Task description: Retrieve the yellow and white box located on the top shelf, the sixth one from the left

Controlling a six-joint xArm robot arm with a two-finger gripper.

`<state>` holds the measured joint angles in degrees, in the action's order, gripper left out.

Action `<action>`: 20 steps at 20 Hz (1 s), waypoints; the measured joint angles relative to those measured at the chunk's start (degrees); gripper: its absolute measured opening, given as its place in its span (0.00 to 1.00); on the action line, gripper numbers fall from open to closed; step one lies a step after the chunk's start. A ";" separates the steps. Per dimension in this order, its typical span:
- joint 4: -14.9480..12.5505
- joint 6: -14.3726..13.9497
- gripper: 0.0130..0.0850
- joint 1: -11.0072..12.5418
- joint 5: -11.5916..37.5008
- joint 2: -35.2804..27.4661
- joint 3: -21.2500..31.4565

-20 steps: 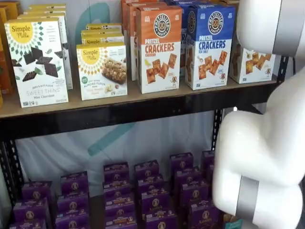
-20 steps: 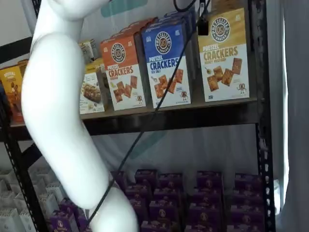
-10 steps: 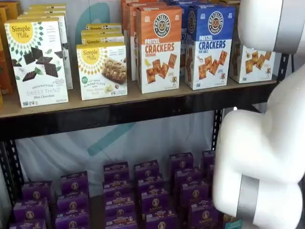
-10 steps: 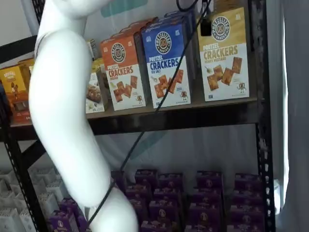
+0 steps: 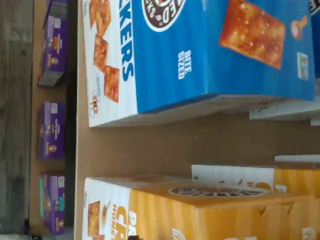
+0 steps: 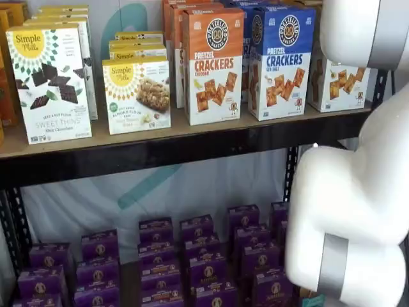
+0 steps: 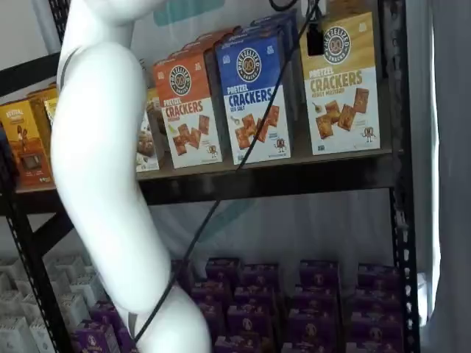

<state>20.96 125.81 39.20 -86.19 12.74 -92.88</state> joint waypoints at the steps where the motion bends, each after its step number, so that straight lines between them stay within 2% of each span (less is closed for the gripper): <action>1: -0.49 -0.11 1.00 -0.13 -0.39 -0.08 -0.30; 4: -1.70 -0.63 1.00 -0.47 -2.20 -0.56 -1.64; 8: -0.66 -1.35 1.00 -0.15 -4.32 -1.24 -3.38; 12: -1.00 -1.41 1.00 -0.28 -4.41 -1.49 -4.09; 20: -3.38 -1.09 1.00 -0.96 -3.86 -2.77 -5.54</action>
<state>17.58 124.72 38.24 -90.05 9.97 -98.43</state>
